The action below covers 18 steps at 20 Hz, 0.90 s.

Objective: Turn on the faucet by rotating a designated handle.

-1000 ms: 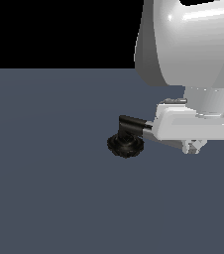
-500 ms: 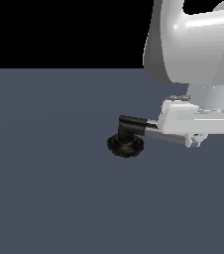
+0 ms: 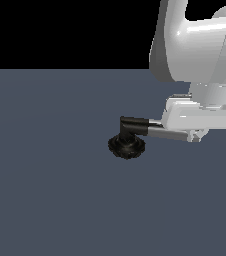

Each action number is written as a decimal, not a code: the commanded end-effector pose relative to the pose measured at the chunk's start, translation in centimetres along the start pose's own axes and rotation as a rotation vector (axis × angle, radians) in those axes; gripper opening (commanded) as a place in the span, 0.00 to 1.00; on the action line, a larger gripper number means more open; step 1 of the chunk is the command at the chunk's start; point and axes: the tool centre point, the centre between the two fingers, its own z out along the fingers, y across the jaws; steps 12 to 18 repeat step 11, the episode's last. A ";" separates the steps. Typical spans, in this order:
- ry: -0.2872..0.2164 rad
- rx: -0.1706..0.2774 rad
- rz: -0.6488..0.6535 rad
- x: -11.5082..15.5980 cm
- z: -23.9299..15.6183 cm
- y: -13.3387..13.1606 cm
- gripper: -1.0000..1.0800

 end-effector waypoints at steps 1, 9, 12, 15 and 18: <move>0.005 -0.004 0.000 0.9 0.0 0.8 0.00; 0.005 -0.005 0.002 2.8 0.0 2.6 0.00; 0.005 -0.005 0.003 3.1 -0.1 2.8 0.00; 0.005 -0.005 0.003 3.1 -0.1 2.8 0.00; 0.005 -0.005 0.003 3.1 -0.1 2.8 0.00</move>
